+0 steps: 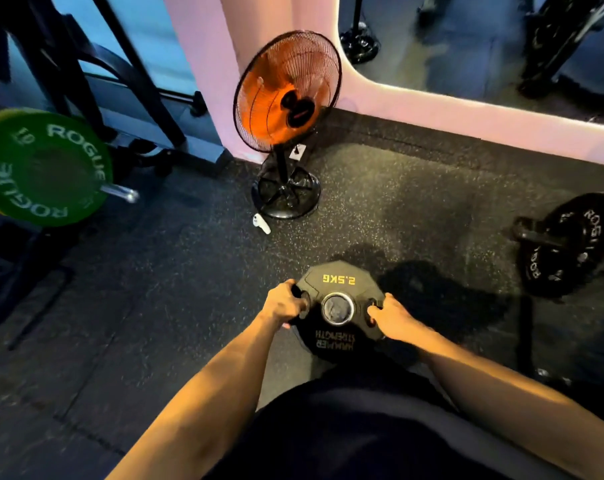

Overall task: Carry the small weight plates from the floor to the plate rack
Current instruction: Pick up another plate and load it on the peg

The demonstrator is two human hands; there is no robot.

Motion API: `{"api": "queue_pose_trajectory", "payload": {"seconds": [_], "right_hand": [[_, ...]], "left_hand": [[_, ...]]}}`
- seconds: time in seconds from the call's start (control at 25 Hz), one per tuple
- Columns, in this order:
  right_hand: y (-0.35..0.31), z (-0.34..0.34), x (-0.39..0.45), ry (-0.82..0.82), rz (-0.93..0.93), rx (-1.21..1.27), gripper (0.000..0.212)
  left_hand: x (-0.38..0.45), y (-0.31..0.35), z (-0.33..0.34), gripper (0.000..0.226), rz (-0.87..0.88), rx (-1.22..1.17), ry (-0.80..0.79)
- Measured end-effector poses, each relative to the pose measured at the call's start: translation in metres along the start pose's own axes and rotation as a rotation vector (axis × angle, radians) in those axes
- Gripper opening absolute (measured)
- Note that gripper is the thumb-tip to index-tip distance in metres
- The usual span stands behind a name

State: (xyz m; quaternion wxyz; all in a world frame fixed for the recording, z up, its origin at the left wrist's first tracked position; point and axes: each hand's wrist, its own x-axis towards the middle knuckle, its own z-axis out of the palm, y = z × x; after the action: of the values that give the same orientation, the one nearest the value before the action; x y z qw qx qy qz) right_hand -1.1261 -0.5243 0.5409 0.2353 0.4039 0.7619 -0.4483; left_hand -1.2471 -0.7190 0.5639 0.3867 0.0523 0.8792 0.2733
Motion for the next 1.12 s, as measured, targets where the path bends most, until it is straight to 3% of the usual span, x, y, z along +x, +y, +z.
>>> {"api": "queue_pose_trajectory", "payload": {"seconds": [0.16,0.32,0.52,0.76,0.92,1.12], "right_hand": [[-0.074,-0.06,0.106,0.011,-0.02,0.013,0.036],[-0.1,-0.112,0.226,0.018,-0.084,0.061,0.078],[-0.208,-0.19,0.233,0.13,0.022,0.114,0.041],[-0.266,-0.261,0.339,0.18,0.109,0.316,0.042],[-0.283,-0.307,0.383,0.249,0.192,0.497,0.042],[-0.282,-0.357,0.389,0.44,0.353,0.717,0.04]], "left_hand": [[0.094,0.076,-0.056,0.031,-0.005,-0.006,0.024],[0.174,0.154,-0.109,0.024,0.018,-0.055,0.03],[0.274,0.24,-0.149,0.031,0.119,0.042,-0.028],[0.424,0.35,-0.189,0.04,0.275,0.283,-0.107],[0.498,0.447,-0.203,0.043,0.418,0.515,-0.249],[0.542,0.558,-0.169,0.04,0.577,0.674,-0.426]]}}
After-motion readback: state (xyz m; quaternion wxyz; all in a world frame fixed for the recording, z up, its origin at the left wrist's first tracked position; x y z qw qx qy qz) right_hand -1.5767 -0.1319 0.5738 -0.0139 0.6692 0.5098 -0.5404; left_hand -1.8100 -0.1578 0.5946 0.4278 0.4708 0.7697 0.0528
